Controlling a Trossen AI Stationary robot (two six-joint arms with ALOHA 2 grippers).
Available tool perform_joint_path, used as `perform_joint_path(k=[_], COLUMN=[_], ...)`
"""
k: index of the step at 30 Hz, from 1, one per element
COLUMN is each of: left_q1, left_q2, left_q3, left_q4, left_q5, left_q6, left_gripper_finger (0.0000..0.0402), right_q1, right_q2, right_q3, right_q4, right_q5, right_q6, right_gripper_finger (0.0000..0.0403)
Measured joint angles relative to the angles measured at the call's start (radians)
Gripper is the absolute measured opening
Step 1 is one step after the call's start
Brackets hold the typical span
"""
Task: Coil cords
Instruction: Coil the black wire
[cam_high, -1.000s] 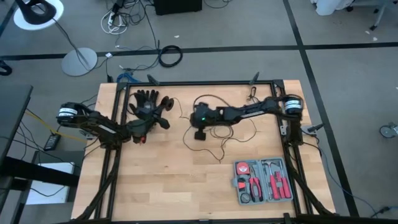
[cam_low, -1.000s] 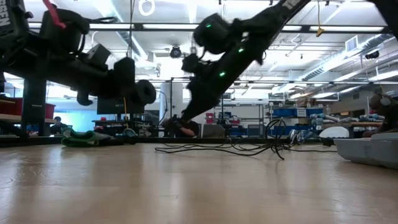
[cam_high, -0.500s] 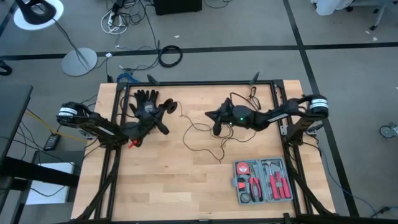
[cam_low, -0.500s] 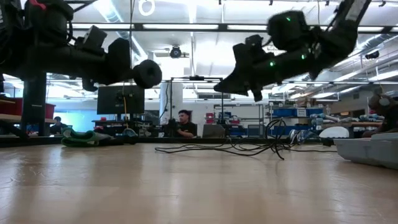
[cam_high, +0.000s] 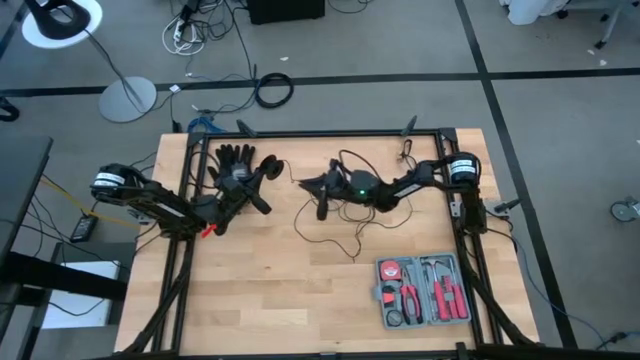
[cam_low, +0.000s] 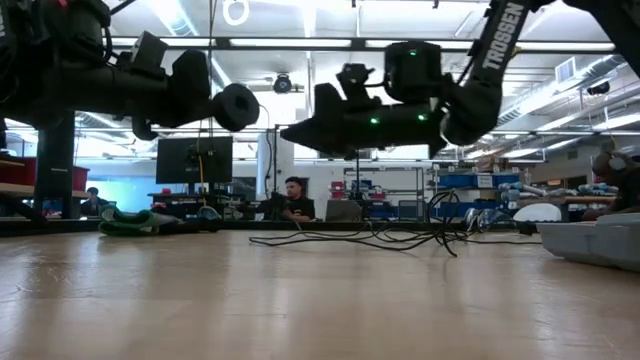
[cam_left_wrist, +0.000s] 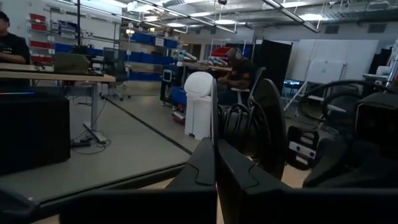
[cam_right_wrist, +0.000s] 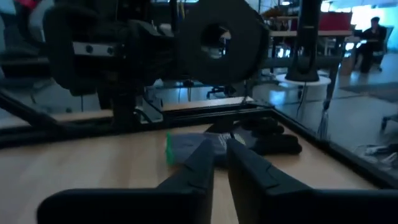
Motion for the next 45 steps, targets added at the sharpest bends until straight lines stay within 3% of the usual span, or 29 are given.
perform_joint_path(k=[8,18,21,27,36,45], left_q1=[0.0,0.0,0.0,0.0,0.0,0.0], left_q2=[0.0,0.0,0.0,0.0,0.0,0.0], left_q3=[0.0,0.0,0.0,0.001,0.002,0.005], left_q4=[0.007,0.016,0.017,0.017,0.019,0.019], left_q5=[0.001,0.001,0.001,0.011,0.018,0.019], left_q6=[0.0,-0.001,-0.001,-0.005,-0.011,-0.034], left_gripper_finger=[0.0,0.0,0.0,0.0,0.0,0.0], right_q1=[-0.002,-0.002,-0.002,-0.002,-0.002,-0.003], right_q2=[-0.002,-0.001,-0.001,-0.001,-0.001,-0.001], right_q3=[0.096,0.141,0.141,0.141,0.141,0.141], right_q4=[-0.169,-0.263,-0.27,-0.268,-0.27,-0.296], right_q5=[0.005,0.017,0.032,0.033,0.033,0.033], right_q6=[-0.108,-0.11,-0.11,-0.109,-0.091,-0.091], right_gripper_finger=[0.009,0.009,0.0075,0.0006,0.0054,0.0066])
